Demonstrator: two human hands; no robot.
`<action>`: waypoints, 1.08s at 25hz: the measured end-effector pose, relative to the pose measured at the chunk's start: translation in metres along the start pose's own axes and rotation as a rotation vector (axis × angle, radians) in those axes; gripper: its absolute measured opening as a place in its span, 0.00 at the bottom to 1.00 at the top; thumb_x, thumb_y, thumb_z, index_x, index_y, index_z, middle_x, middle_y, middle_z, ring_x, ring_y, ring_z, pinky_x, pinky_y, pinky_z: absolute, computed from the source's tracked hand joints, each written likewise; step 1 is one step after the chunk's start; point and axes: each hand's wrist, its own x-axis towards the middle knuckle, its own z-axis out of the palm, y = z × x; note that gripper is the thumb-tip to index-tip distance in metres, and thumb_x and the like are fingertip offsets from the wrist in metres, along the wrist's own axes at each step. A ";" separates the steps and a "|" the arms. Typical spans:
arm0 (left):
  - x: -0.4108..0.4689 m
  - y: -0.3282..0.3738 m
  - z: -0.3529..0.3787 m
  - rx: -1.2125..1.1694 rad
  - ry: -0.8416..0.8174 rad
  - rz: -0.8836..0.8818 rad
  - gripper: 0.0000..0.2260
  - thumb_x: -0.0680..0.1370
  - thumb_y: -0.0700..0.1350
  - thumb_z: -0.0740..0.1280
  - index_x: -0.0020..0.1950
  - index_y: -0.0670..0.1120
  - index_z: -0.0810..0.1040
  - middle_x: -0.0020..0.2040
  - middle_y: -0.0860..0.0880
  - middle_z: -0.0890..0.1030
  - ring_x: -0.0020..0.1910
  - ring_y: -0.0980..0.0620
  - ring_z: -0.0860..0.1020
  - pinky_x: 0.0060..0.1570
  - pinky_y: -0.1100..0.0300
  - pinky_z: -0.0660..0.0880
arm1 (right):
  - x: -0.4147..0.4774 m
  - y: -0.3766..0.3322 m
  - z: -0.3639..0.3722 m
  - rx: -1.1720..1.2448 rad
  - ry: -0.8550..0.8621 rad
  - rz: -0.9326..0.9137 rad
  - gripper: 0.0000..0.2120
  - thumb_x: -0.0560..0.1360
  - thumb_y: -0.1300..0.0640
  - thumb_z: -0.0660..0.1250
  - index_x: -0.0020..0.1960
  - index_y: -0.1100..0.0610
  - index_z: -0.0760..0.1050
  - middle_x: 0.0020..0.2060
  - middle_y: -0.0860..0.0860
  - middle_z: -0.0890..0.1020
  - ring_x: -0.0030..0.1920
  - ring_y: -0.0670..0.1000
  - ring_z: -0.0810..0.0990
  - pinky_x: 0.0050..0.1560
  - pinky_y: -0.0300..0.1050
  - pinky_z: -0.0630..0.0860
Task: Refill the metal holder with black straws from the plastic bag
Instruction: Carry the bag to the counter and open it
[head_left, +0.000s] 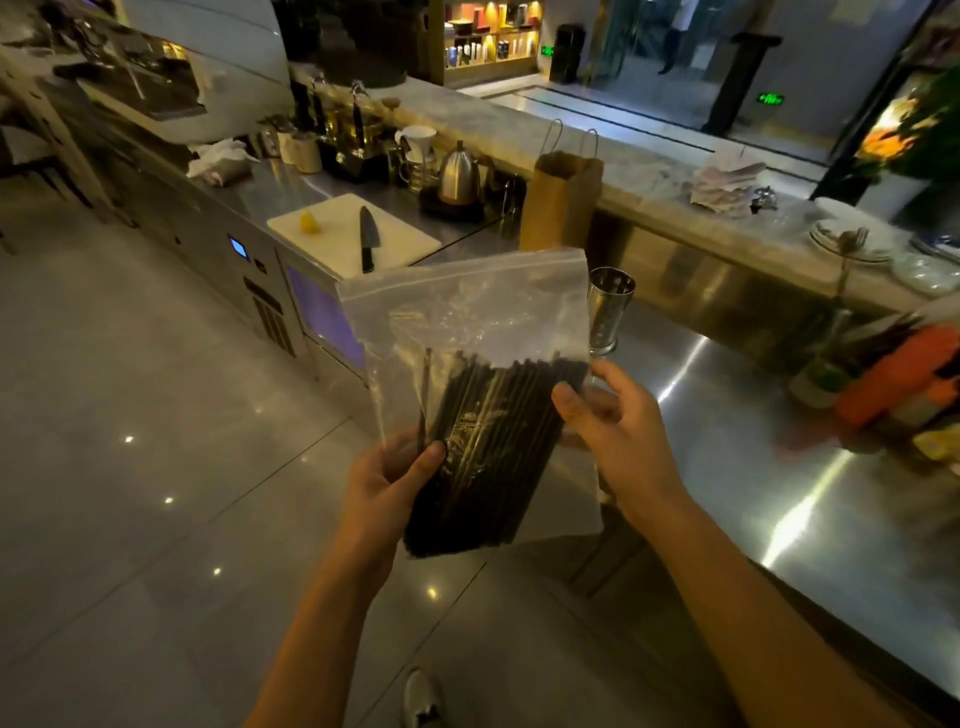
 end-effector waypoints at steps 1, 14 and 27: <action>0.019 0.002 -0.004 0.011 -0.013 -0.007 0.09 0.78 0.39 0.64 0.57 0.44 0.80 0.52 0.43 0.85 0.55 0.46 0.83 0.55 0.49 0.78 | 0.019 -0.002 0.002 0.008 0.034 0.023 0.15 0.76 0.58 0.67 0.62 0.58 0.74 0.45 0.49 0.87 0.48 0.48 0.86 0.44 0.44 0.83; 0.185 0.005 -0.015 0.156 -0.174 -0.036 0.11 0.80 0.38 0.62 0.59 0.46 0.78 0.53 0.47 0.85 0.54 0.51 0.83 0.52 0.54 0.80 | 0.213 -0.022 -0.007 -0.350 0.229 -0.185 0.11 0.77 0.56 0.68 0.58 0.46 0.75 0.49 0.46 0.82 0.50 0.41 0.81 0.51 0.39 0.79; 0.367 0.002 0.079 0.406 -0.289 -0.038 0.10 0.80 0.37 0.64 0.59 0.43 0.79 0.54 0.46 0.85 0.55 0.50 0.82 0.56 0.55 0.79 | 0.381 -0.006 -0.112 -0.812 -0.291 -0.177 0.11 0.79 0.52 0.64 0.60 0.49 0.78 0.50 0.42 0.80 0.49 0.38 0.77 0.51 0.28 0.70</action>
